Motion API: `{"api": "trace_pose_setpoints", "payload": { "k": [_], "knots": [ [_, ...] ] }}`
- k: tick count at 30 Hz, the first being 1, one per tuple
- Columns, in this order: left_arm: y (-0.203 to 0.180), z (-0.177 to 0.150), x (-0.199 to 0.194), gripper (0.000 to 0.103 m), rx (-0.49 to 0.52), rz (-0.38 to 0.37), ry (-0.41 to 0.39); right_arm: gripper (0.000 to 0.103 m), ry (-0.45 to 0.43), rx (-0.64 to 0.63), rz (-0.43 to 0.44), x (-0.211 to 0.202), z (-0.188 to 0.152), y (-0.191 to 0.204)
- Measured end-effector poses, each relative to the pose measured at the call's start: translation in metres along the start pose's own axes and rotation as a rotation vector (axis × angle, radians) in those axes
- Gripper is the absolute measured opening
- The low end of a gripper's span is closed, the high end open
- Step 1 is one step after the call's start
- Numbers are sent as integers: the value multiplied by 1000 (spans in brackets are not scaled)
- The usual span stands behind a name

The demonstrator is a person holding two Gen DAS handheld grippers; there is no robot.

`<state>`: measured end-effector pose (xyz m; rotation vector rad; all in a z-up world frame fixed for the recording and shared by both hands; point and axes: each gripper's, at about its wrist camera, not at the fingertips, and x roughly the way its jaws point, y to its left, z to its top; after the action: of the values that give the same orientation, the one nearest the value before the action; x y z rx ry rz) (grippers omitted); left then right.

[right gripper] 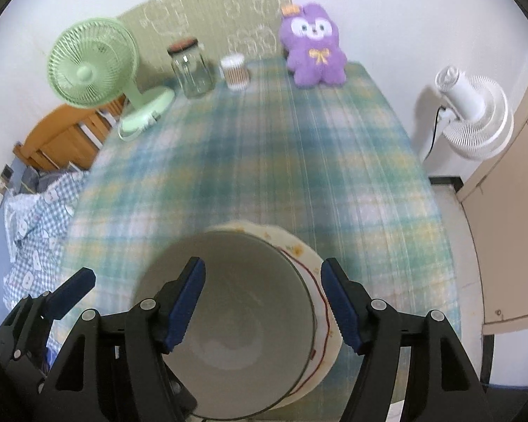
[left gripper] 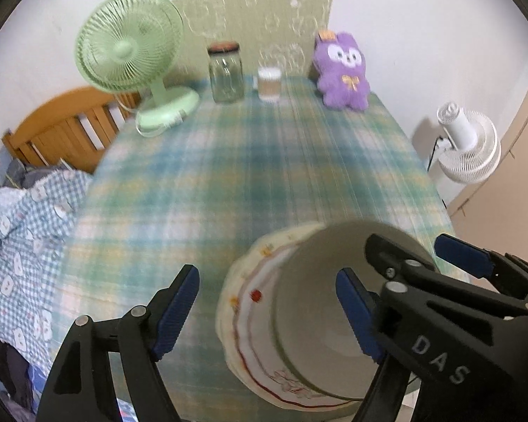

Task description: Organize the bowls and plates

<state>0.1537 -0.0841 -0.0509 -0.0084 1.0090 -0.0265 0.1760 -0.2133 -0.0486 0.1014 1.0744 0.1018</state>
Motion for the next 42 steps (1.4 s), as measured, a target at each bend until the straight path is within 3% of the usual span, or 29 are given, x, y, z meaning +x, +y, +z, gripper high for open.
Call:
{"api": "trace_pose_setpoints", "payload": {
  "k": [8,15,19,22,26,35,42],
  "knots": [
    [40,11,-33,82,6,17,-120,71,-116,-5,-11,-35,7,36],
    [92,10,-57,91,43,-1,-194,73,-202,70,-26,-61,-4,74],
    [122,5,-69,96,81,-13,-223,83,-253,101,-58,-72,-17,96],
    [142,1,-74,98,95,-9,-249,84,-296,115,-92,-81,-27,113],
    [161,-11,-82,101,95,-5,-285,92,-338,137,-112,-89,-43,127],
    [183,-52,-83,103,84,5,-372,93,-410,104,-100,-86,-81,142],
    [188,-89,-68,103,31,30,-376,94,-458,69,-136,-71,-120,146]
  ]
}}
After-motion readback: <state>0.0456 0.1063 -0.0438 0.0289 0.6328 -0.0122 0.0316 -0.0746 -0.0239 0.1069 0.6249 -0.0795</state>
